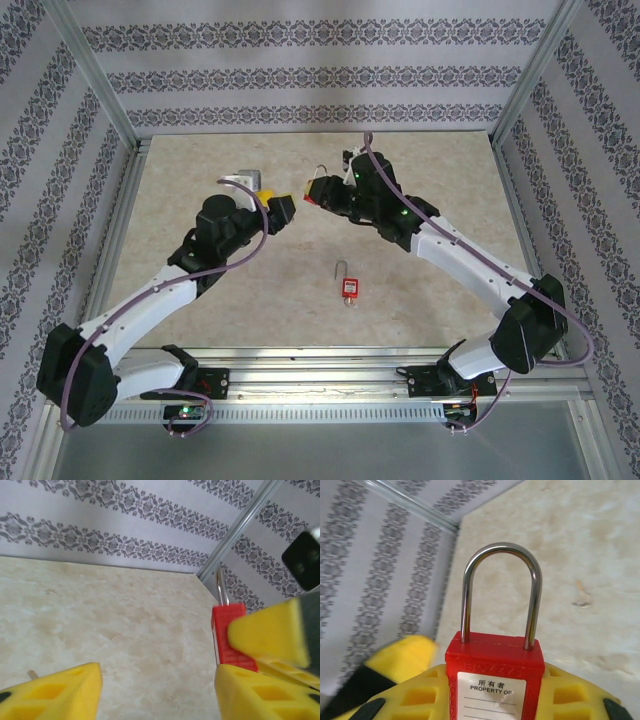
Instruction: Unlock with the key
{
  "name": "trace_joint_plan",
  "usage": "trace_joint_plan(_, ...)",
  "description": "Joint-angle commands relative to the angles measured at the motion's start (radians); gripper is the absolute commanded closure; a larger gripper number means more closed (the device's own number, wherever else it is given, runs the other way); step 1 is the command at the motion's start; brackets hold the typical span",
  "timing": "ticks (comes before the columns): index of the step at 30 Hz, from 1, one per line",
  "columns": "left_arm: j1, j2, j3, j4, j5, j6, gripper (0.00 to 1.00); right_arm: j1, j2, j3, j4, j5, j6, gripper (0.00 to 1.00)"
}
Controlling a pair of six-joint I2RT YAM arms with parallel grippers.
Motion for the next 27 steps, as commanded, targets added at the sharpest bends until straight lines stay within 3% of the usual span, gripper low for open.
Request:
trace_joint_plan(1,0.042,-0.006,0.068,-0.204,0.014,-0.078,0.29,-0.025,-0.06,-0.02,-0.124,0.075,-0.095,1.0)
trace_joint_plan(4,0.064,0.121,0.251,-0.515,0.041,-0.048,0.28,-0.067,-0.104,-0.056,-0.158,0.099,-0.13,1.0)
trace_joint_plan(8,0.064,0.321,0.4,-0.699,0.042,-0.039,0.31,-0.122,-0.179,-0.112,-0.194,0.116,-0.162,1.0)
trace_joint_plan(15,0.066,0.659,0.594,-0.803,-0.016,-0.047,0.4,-0.165,-0.277,-0.216,-0.219,0.105,-0.196,1.0)
trace_joint_plan(27,0.099,0.957,0.826,-0.865,-0.052,-0.104,0.42,-0.181,-0.276,-0.303,-0.159,0.058,-0.213,1.0)
